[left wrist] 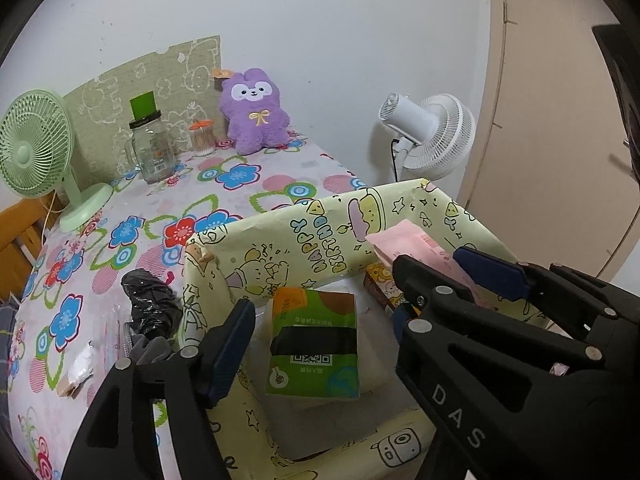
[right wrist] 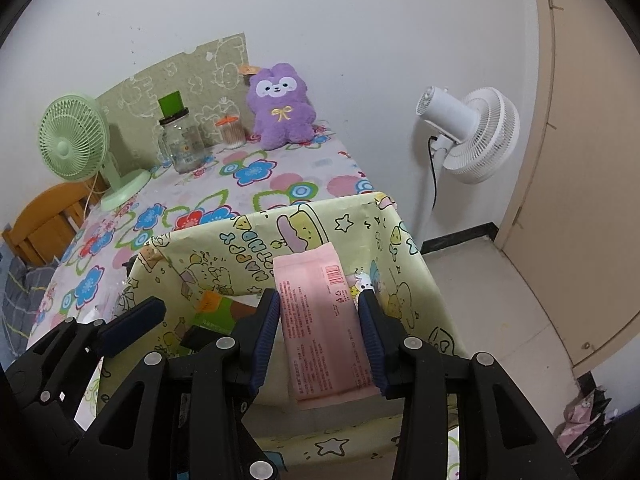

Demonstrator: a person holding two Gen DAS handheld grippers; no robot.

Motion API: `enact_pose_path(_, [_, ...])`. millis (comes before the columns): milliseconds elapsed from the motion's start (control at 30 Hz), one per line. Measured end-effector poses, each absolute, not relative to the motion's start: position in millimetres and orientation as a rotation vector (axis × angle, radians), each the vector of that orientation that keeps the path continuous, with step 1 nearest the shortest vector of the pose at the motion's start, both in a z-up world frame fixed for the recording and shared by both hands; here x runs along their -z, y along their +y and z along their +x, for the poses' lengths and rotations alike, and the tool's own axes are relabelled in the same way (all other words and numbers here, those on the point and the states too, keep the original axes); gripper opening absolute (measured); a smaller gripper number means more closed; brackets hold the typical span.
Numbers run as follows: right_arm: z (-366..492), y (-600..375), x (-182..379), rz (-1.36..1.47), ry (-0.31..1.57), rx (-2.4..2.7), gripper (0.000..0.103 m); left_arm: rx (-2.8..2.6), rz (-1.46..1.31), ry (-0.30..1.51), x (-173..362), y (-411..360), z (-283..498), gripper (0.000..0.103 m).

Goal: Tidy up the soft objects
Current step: 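Lower both items into the storage box and open both tools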

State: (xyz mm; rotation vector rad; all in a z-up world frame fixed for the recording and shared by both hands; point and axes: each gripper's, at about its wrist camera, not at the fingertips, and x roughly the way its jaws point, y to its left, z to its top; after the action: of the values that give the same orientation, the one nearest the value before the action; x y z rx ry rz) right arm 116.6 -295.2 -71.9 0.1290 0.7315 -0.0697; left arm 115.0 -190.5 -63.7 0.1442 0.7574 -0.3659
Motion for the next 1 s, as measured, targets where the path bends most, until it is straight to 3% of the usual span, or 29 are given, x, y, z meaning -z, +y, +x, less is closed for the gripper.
enact_pose_path(233, [112, -292, 66, 0.118, 0.719, 0.076, 0.049, 0.362, 0.137, 0.755, 60, -187, 114, 0.082])
enact_pose_path(267, [111, -292, 65, 0.114, 0.714, 0.074, 0.053, 0.367, 0.134, 0.753, 59, -186, 114, 0.088])
enact_pose_path(333, [109, -290, 62, 0.116, 0.704, 0.057, 0.07, 0.373, 0.124, 0.743, 56, -183, 112, 0.091])
enact_pose_path(567, [100, -282, 49, 0.12, 0.664, 0.045, 0.075, 0.371, 0.094, 0.728, 46, -173, 106, 0.092])
enact_pose_path(700, [94, -275, 38, 0.128, 0.629, 0.044, 0.086, 0.355, 0.073, 0.706, 38, -164, 102, 0.095])
enact_pose_path(1000, [82, -258, 20, 0.108, 0.584, 0.048, 0.095, 0.328, 0.06, 0.666, 22, -145, 89, 0.097])
